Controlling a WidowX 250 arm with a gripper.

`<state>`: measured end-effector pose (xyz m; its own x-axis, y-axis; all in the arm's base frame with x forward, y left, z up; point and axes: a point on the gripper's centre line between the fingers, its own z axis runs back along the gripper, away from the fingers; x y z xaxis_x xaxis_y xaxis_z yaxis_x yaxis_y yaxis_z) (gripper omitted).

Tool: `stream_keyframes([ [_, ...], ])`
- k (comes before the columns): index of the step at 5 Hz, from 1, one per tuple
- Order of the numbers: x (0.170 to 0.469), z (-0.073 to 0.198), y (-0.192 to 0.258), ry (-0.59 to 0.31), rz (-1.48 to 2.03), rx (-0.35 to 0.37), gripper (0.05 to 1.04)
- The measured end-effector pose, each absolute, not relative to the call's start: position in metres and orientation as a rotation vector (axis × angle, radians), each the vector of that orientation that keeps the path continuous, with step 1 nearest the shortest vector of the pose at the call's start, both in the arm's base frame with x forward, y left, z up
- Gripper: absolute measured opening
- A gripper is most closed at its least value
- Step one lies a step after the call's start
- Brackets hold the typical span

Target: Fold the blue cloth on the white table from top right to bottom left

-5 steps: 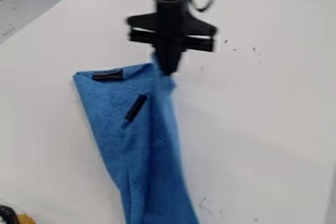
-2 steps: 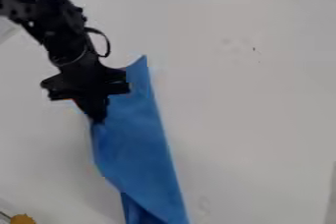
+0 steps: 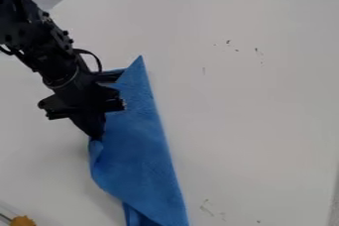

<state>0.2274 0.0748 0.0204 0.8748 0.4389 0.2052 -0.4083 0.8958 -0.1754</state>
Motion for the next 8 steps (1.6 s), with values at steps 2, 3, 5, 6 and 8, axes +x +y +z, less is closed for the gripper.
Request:
stream_keyframes([
  [2,0.223,0.013,0.079,-0.201,0.415,-0.093,0.211],
  [3,0.216,0.02,0.084,-0.185,0.402,-0.051,0.459],
  [5,0.202,0.024,0.102,-0.123,0.41,0.074,0.997],
  [6,0.204,0.035,0.115,-0.085,0.399,0.144,1.004],
  [8,0.234,0.063,0.089,-0.093,0.336,0.181,0.999],
])
